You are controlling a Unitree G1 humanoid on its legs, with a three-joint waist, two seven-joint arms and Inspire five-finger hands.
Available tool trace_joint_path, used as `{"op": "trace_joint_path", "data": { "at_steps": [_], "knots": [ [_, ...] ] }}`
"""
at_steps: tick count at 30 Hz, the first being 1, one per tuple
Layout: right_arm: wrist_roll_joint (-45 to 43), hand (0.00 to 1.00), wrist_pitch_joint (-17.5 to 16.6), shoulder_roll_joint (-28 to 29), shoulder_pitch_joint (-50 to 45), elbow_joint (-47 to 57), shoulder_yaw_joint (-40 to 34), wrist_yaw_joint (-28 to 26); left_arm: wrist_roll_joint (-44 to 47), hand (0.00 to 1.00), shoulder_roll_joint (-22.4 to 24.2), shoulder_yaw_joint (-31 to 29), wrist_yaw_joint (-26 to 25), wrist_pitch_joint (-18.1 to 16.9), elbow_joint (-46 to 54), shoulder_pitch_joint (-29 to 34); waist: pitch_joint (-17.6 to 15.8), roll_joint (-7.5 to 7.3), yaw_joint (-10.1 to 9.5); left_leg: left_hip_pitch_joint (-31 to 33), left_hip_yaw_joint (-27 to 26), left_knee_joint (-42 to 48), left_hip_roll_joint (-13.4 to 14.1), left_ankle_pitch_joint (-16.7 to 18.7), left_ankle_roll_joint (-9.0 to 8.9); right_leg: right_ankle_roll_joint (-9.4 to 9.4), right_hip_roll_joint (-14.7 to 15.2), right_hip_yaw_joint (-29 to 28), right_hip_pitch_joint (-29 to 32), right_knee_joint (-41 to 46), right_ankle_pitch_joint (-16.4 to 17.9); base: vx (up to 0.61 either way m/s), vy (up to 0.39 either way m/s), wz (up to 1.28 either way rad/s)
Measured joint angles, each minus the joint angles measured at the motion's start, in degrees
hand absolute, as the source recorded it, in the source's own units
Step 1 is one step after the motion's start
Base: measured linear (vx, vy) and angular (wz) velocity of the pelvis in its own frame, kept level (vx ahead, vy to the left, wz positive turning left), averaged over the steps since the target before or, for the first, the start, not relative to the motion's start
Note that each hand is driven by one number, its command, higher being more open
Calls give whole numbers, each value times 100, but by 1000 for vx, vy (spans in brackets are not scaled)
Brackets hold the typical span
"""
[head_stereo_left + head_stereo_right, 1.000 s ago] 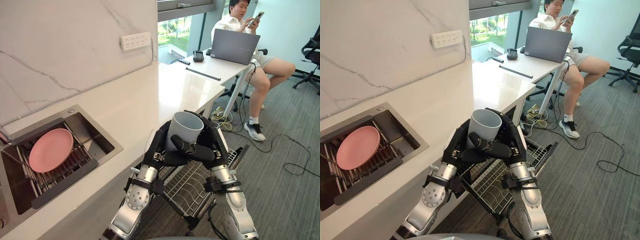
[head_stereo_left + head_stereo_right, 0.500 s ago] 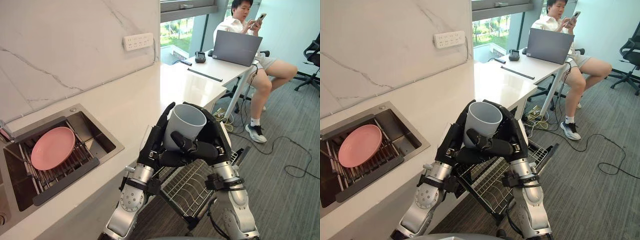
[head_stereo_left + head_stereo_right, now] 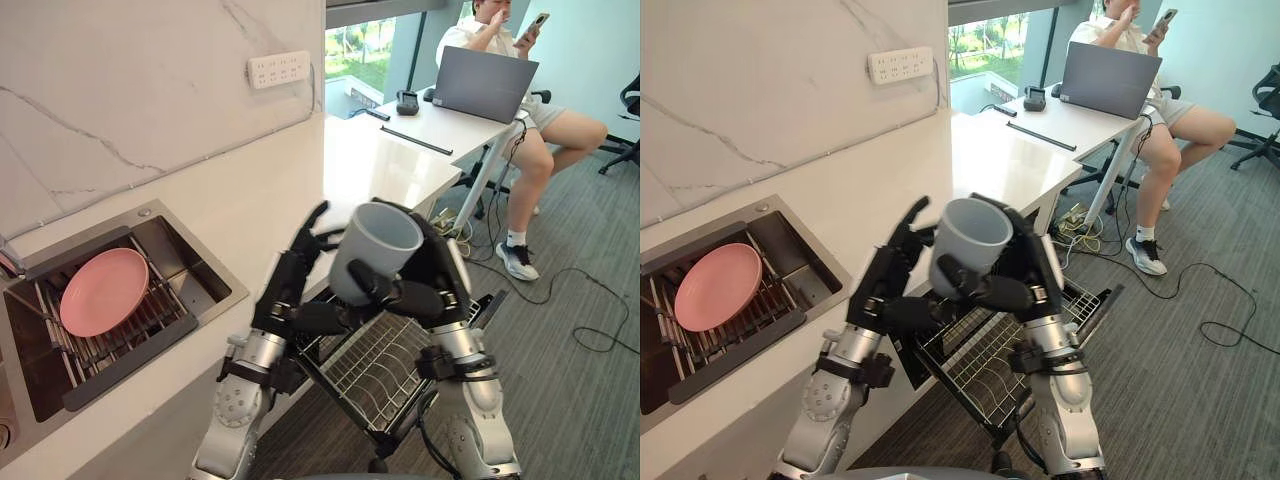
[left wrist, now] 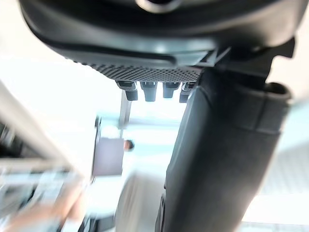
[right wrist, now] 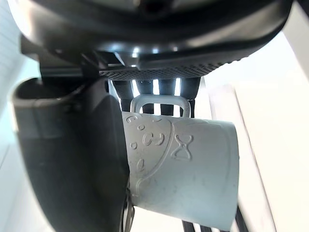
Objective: Walk over to the sink, pick up the cup, carry it to the dishwasher, place the cup inside the dishwasher, then close the dishwasher door
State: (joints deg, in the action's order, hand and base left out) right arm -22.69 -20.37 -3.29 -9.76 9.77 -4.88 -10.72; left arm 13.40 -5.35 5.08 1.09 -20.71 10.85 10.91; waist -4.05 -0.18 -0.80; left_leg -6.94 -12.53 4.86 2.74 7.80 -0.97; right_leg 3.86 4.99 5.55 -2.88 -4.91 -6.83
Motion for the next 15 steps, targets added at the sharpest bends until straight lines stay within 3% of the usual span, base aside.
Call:
{"op": "trace_joint_path", "data": {
  "at_steps": [3,6,15],
  "knots": [
    [-150,0,-39,-39,-70,-6,-722,333,533,100,-49,-782,-332,-84,13,98,-26,16,13,-6,1,-19,2,-1,-1,-1,-5,-1,5,-1,7,0,0,0],
    [-197,0,-60,-85,-172,-5,-783,372,768,100,-39,-820,-305,-108,73,195,-29,13,11,-9,1,-20,-3,0,-1,-1,0,-7,4,-4,6,-12,-4,0],
    [-193,0,-60,-121,-231,12,-581,85,1377,100,-41,-456,1085,38,116,313,-79,14,14,-4,14,-4,12,6,-3,-6,-10,-1,0,-30,2,-10,-4,0]
  ]
}}
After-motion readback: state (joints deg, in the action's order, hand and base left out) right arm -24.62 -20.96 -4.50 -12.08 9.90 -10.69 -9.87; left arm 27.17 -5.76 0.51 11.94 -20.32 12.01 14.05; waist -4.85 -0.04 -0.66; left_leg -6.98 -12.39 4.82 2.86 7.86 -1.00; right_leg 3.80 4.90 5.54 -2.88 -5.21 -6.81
